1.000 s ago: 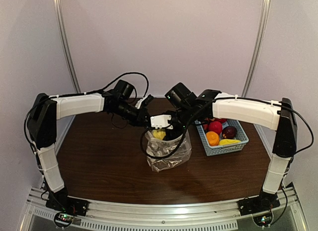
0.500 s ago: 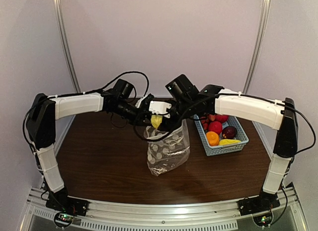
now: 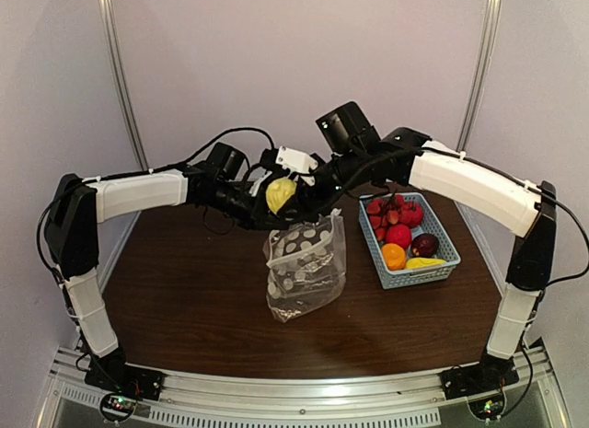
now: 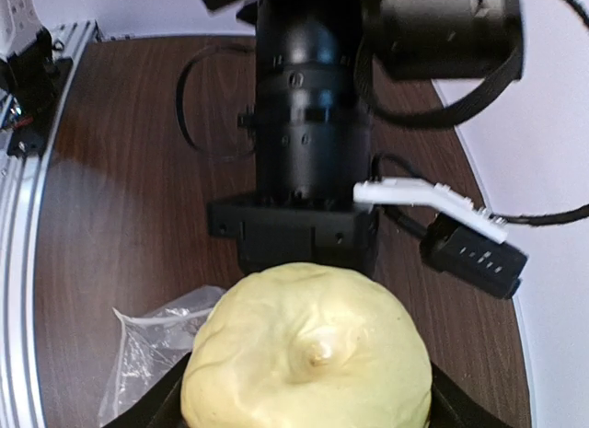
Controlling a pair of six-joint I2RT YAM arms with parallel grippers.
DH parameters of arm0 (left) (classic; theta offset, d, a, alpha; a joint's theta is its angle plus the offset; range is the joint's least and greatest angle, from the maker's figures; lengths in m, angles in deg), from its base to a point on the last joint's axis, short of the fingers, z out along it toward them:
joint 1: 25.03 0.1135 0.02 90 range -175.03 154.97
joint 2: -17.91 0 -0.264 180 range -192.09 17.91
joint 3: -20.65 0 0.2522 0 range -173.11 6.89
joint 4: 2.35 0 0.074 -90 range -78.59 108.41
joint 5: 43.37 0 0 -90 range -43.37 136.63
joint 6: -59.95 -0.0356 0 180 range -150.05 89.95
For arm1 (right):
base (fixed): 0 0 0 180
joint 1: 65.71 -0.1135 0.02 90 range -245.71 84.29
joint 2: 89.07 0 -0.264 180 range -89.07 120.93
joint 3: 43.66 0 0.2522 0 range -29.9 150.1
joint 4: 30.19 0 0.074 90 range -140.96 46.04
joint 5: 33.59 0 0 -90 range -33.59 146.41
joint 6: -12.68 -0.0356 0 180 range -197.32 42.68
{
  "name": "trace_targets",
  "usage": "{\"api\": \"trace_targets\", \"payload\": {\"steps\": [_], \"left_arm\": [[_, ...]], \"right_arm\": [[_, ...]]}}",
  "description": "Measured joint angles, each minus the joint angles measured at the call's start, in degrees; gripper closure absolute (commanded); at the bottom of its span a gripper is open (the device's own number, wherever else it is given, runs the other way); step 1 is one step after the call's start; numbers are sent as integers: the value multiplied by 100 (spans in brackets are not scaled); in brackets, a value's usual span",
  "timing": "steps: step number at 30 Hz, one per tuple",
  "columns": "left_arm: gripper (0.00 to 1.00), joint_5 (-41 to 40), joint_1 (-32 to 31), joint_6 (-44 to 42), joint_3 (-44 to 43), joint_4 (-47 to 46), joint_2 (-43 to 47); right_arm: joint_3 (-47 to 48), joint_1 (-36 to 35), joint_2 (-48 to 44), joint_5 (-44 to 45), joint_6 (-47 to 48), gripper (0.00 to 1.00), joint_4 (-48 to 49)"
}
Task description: Open the zip-top bag and remove the fake food
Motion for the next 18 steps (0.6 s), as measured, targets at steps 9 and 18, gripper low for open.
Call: {"api": "trace_targets", "payload": {"steps": [9,18], "left_arm": [[100,-24,0,-2,0,0,2],[100,-160,4,-2,0,0,2]], "right_arm": [[330,387,-496,-527,-173,32,-98],[-1792,2402,-2111,-184,160,32,-404]]}}
